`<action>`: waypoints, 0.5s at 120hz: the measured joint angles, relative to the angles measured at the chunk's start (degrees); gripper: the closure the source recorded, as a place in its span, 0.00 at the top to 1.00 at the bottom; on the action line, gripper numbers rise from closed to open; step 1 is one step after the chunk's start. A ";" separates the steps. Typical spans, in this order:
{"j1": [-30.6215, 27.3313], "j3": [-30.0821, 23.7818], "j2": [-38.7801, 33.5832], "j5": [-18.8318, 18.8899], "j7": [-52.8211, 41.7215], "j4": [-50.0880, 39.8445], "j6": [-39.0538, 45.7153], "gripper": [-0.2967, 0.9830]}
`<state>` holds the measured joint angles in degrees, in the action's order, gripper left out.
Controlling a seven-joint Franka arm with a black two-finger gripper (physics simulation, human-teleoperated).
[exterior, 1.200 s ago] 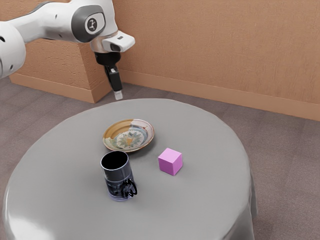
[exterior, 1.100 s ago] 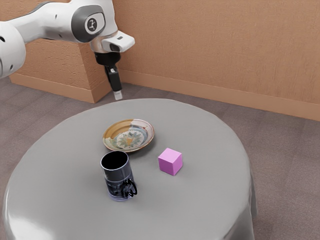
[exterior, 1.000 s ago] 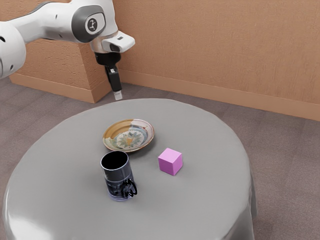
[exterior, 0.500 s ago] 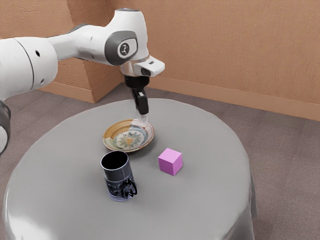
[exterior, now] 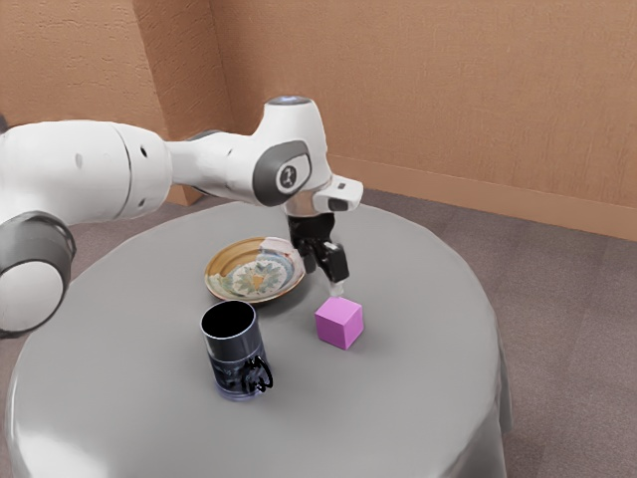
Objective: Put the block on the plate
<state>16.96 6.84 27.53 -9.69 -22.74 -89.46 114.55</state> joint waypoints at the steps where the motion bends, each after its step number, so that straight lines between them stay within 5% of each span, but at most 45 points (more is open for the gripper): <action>1: 0.03 0.00 0.30 -0.09 0.21 0.01 0.29 0.77; 60: 0.88 0.18 8.70 -2.91 10.60 0.50 11.26 0.77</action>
<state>17.84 7.02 36.23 -12.61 -12.14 -88.95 125.81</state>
